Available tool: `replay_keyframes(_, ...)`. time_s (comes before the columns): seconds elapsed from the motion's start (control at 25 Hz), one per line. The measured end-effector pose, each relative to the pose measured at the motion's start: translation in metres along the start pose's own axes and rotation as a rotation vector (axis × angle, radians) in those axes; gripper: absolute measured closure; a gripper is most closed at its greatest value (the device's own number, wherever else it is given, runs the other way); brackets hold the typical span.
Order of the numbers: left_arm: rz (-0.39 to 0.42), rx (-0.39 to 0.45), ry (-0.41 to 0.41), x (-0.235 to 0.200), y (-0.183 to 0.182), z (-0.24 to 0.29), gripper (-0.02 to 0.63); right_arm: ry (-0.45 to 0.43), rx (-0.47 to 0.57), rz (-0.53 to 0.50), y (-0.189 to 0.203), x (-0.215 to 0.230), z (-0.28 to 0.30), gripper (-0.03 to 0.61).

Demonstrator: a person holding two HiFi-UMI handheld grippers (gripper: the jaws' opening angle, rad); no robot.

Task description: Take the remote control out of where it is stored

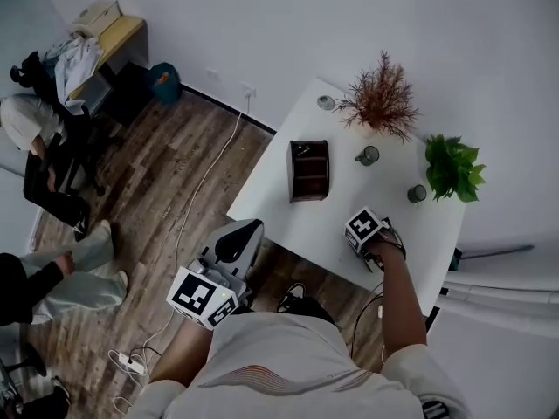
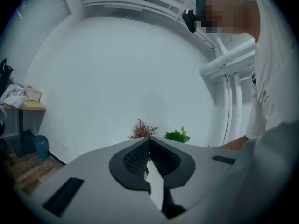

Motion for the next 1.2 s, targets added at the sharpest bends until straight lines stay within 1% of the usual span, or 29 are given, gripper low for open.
replay_keyframes(0.2,-0.006,0.002,-0.007,-0.003,0.001,-0.001,0.604,0.011,-0.003,-0.002,-0.001,-0.002,0.008,0.391)
replay_keyframes(0.32,-0.01,0.0,-0.005,-0.005,0.001,0.001,0.604,0.011,0.012,0.0,-0.001,-0.003,0.009,0.39)
replay_keyframes(0.44,-0.009,0.0,0.0,-0.006,0.0,0.002,0.604,0.009,0.045,0.009,-0.002,-0.001,0.003,0.373)
replay_keyframes(0.56,-0.004,0.002,0.005,-0.005,-0.002,0.003,0.604,0.029,0.122,0.044,-0.003,0.005,-0.017,0.357)
replay_keyframes(0.64,-0.001,0.004,0.005,-0.004,-0.003,0.003,0.604,0.04,0.215,0.081,-0.006,0.009,-0.04,0.356)
replay_keyframes(0.72,0.003,0.005,0.003,-0.003,-0.004,0.002,0.604,0.034,0.347,0.117,-0.011,0.01,-0.068,0.356)
replay_keyframes(0.8,0.006,0.007,-0.001,-0.002,-0.005,0.0,0.604,0.004,0.505,0.131,-0.017,0.004,-0.098,0.357)
replay_keyframes(0.92,0.009,0.008,-0.008,-0.001,-0.007,-0.002,0.604,-0.07,0.731,0.117,-0.023,-0.017,-0.141,0.362)
replay_keyframes(0.96,0.01,0.008,-0.01,0.0,-0.008,-0.003,0.605,-0.08,0.803,0.115,-0.024,-0.023,-0.157,0.387)
replay_keyframes(1.04,0.013,0.01,-0.013,0.001,-0.009,-0.006,0.604,-0.077,0.944,0.127,-0.022,-0.032,-0.187,0.504)
replay_keyframes(1.08,0.014,0.011,-0.015,0.001,-0.01,-0.008,0.604,-0.076,1.013,0.134,-0.021,-0.036,-0.202,0.526)
replay_keyframes(1.2,0.017,0.019,-0.023,0.002,-0.012,-0.012,0.604,-0.084,1.232,0.153,-0.013,-0.05,-0.243,0.543)
Point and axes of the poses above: the fingertips, and each gripper's own axes: z forward along the fingers, x to its right, y out of its underside, the point moved 1 cm from there along -z, backward along the fingers, and after that the axes turned 15 degrees about -x, right-handed, at the moved point
